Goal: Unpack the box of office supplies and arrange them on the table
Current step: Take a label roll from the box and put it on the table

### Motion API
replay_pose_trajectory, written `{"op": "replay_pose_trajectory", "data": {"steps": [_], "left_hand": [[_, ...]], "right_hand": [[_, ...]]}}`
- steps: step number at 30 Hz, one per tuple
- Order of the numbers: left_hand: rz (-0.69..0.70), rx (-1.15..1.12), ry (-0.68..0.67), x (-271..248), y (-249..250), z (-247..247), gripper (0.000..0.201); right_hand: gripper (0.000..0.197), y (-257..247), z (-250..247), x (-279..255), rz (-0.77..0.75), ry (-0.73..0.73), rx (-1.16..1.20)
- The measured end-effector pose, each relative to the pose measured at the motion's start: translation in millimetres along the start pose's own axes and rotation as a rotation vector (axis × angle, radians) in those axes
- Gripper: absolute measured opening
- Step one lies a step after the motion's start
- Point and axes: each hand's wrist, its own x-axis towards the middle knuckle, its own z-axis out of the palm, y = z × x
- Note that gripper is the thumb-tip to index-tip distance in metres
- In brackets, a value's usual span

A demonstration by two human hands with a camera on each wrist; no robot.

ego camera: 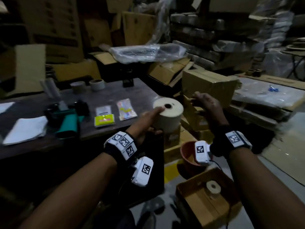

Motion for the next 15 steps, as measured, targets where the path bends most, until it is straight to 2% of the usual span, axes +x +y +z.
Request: {"op": "replay_pose_trajectory", "data": {"steps": [1,2,4,6,7,9,11,13,15], "left_hand": [[0.013,-0.06,0.065,-3,9,-13,0.027],[0.021,-0.111,0.111,-4,16,-26,0.029],[0.004,-0.16,0.145,1,24,-45,0.036],[0.006,-0.132,0.125,12,28,-52,0.037],[0.021,-0.102,0.104,17,29,-50,0.036],[0.044,-0.031,0.084,29,31,-43,0.039],[0.067,0.049,0.111,48,31,-39,0.065],[0.122,0.293,0.192,67,33,-45,0.081],[0.16,0.562,0.234,83,34,-55,0.065]], "right_hand": [[0.033,-4,19,3,0.004,-0.098,-0.01],[0.044,-8,38,6,0.012,-0.194,-0.03],[0.079,-11,70,14,0.018,-0.338,-0.142],[0.104,-14,98,22,-0.064,-0.387,-0.385],[0.109,-12,109,28,-0.142,-0.36,-0.525],[0.107,-10,121,40,-0.239,-0.24,-0.637],[0.099,-1,124,56,-0.23,-0.151,-0.617],[0.094,11,125,73,-0.216,-0.124,-0.619],[0.095,24,131,92,-0.219,-0.141,-0.653]]}}
